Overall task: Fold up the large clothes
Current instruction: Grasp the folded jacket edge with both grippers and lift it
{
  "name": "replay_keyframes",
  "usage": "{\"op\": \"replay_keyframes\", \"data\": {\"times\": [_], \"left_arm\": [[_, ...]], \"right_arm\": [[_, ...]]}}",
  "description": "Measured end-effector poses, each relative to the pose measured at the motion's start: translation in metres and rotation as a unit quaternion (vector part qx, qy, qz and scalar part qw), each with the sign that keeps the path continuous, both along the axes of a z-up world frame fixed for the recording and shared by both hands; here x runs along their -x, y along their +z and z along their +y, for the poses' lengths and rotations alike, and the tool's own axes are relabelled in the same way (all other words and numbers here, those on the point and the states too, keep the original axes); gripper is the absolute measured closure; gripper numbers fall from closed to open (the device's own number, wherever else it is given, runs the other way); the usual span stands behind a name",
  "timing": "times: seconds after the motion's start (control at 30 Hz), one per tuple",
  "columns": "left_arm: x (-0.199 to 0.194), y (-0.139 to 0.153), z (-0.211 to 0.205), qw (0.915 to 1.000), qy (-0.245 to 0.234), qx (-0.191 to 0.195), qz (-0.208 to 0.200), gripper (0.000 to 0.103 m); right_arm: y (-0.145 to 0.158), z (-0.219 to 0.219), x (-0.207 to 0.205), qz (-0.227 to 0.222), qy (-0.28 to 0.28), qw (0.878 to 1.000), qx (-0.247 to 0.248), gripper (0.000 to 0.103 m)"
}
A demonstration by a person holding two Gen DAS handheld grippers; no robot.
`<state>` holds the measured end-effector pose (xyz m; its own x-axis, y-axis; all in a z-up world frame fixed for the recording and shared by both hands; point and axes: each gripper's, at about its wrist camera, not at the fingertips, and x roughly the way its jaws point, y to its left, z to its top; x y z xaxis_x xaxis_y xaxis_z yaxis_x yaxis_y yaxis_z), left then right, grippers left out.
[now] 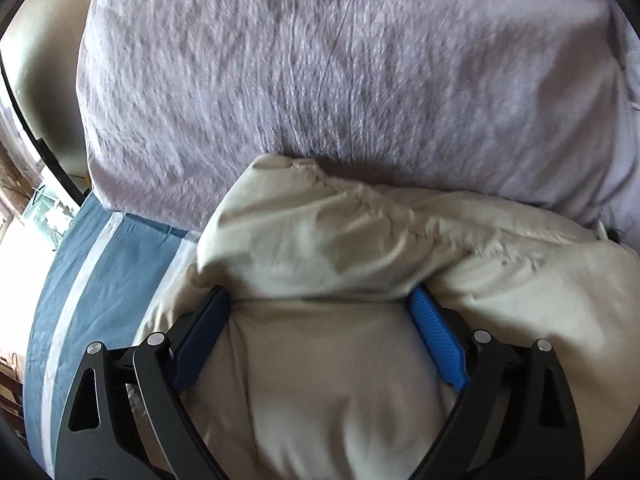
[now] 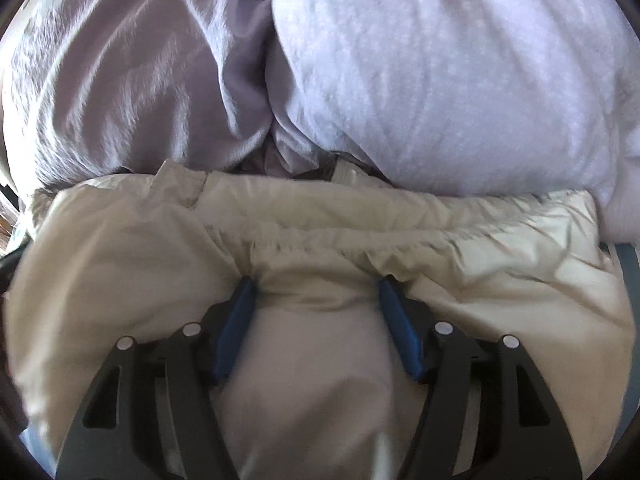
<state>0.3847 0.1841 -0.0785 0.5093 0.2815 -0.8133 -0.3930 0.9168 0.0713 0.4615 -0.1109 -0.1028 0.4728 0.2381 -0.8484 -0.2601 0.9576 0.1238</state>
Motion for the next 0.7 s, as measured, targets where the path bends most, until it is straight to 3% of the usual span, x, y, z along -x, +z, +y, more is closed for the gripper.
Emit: {"op": "replay_keyframes", "data": {"times": [0.17, 0.33, 0.5, 0.7], "left_arm": [[0.034, 0.027, 0.013, 0.9998, -0.016, 0.007, -0.012, 0.011], [0.068, 0.04, 0.039, 0.9997, -0.006, 0.02, -0.015, 0.011], [0.102, 0.028, 0.052, 0.9992, 0.014, 0.034, 0.014, 0.011], [0.123, 0.009, 0.063, 0.9939, 0.04, 0.1, 0.025, 0.011]], "right_arm": [[0.032, -0.048, 0.019, 0.004, -0.029, 0.999, -0.033, 0.031], [0.045, -0.113, 0.044, 0.003, -0.091, 0.996, -0.018, 0.026], [0.025, -0.171, 0.069, 0.044, -0.154, 0.987, -0.032, 0.024], [-0.007, -0.202, 0.089, 0.101, -0.183, 0.973, -0.096, 0.021]]}}
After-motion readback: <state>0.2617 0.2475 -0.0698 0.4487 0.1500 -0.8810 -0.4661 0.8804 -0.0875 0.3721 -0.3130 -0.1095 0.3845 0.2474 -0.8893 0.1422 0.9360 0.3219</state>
